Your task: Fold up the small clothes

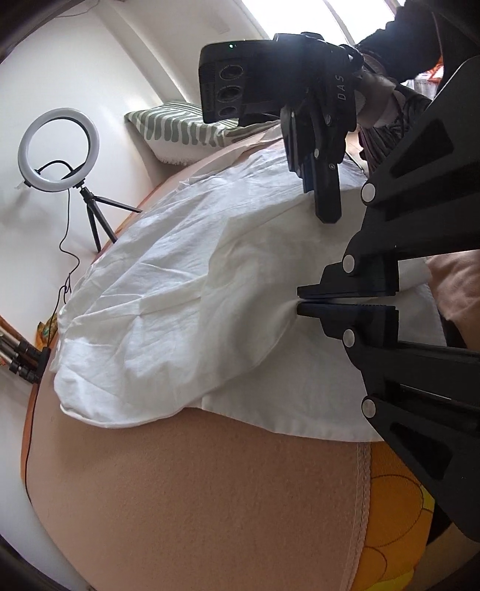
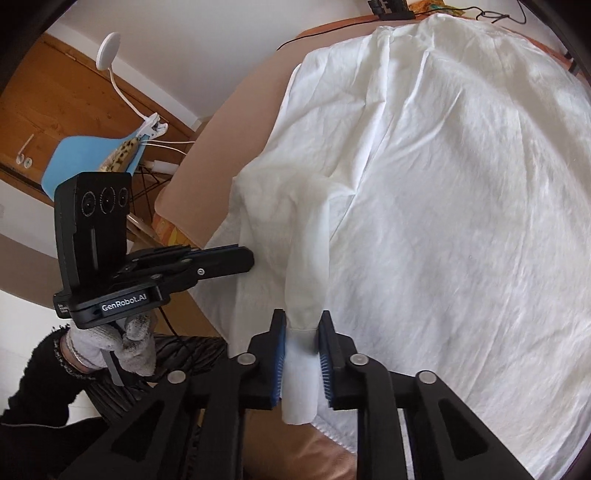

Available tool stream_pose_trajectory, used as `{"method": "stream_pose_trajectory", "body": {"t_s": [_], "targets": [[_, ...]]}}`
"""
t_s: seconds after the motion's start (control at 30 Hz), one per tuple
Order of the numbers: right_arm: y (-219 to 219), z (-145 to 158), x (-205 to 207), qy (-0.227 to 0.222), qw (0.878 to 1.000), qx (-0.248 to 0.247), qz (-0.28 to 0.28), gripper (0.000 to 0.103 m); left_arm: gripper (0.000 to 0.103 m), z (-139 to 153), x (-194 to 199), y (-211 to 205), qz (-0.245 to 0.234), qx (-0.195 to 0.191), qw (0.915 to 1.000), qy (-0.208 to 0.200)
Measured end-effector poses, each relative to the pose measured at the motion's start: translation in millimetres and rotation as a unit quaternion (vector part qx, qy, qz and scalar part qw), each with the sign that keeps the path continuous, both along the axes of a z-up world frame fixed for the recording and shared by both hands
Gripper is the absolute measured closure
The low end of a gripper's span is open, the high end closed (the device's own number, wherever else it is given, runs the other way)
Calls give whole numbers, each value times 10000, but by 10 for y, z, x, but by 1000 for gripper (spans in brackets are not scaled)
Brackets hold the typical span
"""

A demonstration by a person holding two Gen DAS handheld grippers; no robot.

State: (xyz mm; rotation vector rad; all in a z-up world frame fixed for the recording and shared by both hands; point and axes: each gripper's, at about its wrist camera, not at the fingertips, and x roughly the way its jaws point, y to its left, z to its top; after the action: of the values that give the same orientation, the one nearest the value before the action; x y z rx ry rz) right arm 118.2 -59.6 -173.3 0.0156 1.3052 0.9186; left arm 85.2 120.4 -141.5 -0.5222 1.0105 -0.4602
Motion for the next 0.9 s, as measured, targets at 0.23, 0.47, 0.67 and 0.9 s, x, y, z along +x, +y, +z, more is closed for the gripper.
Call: {"method": "stream_pose_trajectory", "body": {"t_s": [0.23, 0.47, 0.67, 0.9], "targets": [[-115, 2, -10, 1235, 9760, 1751, -387, 98, 103, 472, -242, 337, 281, 299, 9972, -619], [159, -301, -144, 859, 9954, 390, -177, 91, 71, 300, -285, 553, 635, 666, 9956, -182], [182, 33, -235, -21, 10000, 11, 86, 57, 54, 94, -393, 533, 610, 707, 9956, 53], [260, 664, 204, -931, 9955, 150, -41, 50, 53, 30, -354, 298, 360, 949, 9948, 5]]}}
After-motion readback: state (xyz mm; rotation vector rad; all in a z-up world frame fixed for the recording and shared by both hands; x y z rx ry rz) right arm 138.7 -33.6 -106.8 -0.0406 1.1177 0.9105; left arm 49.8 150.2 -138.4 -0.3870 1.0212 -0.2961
